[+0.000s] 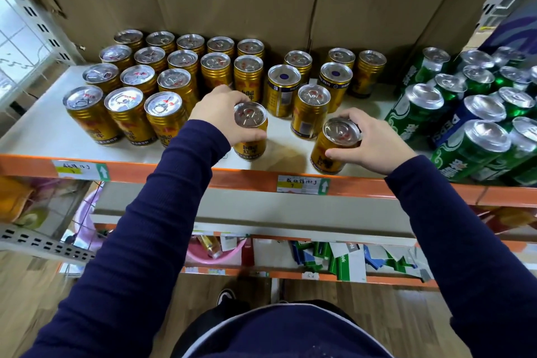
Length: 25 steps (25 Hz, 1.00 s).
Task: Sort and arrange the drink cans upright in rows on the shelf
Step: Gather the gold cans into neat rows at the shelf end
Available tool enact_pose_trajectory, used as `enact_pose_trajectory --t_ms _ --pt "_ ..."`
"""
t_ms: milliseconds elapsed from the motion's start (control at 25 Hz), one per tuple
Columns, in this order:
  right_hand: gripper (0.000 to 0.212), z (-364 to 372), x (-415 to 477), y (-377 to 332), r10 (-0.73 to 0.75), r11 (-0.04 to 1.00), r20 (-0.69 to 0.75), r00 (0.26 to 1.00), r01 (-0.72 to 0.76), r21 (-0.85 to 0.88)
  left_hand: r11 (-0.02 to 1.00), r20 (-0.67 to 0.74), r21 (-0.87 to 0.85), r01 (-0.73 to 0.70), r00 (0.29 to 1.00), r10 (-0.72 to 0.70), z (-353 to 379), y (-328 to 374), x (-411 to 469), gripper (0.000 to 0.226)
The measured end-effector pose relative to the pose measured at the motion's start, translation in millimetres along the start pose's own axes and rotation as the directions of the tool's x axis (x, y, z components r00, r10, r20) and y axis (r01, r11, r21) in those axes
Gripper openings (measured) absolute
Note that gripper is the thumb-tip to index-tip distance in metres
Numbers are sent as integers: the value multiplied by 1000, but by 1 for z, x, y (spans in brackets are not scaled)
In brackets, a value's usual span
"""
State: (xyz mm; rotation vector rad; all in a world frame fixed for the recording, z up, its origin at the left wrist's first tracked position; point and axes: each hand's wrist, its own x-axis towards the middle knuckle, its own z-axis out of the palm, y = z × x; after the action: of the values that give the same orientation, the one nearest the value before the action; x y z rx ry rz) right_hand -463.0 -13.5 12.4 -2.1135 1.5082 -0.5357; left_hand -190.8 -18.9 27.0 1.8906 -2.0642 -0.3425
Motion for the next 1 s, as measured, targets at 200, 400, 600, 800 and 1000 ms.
enact_pose_trajectory --t_ms 200,400,600,800,1000 --pt "62 9 1 -14 -48 996 -27 998 46 -76 991 95 81 -104 991 97 -36 -13 9 68" --pt "60 16 5 -30 -20 993 -43 999 15 -116 972 126 234 -8 992 -22 -64 -34 48 74" --pt "59 20 8 -34 15 992 -42 999 -20 -124 939 139 328 101 978 -154 -60 -50 71 74" --pt "63 24 5 -41 13 996 -61 998 -19 -87 966 196 253 60 974 -112 -58 -57 75 76" --pt "65 30 3 -42 75 997 -75 994 -76 -5 983 138 177 45 988 -71 -50 -71 74 81"
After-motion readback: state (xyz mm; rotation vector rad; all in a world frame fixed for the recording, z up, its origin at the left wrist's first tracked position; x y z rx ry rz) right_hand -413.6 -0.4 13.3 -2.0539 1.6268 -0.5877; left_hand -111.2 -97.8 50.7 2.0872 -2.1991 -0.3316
